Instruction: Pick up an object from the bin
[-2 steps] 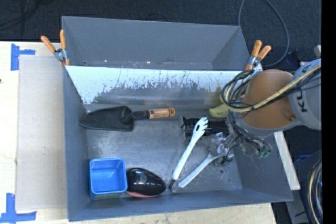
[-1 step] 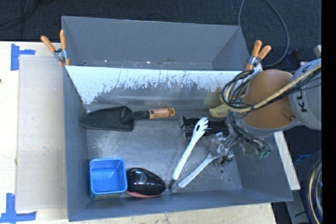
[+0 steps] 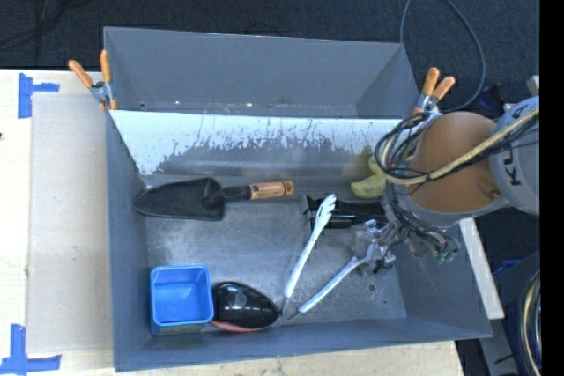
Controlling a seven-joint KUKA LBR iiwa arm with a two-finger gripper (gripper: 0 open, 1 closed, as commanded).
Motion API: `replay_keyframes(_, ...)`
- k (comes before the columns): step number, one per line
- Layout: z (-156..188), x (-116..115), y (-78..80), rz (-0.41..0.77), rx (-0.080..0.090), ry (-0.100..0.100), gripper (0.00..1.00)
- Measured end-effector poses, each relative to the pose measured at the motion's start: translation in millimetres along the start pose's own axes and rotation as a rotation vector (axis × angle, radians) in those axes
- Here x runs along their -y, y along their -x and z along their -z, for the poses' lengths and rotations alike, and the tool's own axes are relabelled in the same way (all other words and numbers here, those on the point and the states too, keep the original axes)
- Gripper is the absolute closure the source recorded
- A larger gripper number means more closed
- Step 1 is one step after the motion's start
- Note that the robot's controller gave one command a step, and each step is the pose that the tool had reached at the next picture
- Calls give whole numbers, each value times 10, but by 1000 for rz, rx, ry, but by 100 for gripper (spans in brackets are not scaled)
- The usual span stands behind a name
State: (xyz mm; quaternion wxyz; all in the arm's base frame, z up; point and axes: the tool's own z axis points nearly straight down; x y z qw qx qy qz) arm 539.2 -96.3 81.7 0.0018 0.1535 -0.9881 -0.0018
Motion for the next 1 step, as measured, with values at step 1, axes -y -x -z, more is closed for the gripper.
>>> replay_keyframes(1, 444, -16, -17, -2, -7, 4, 100)
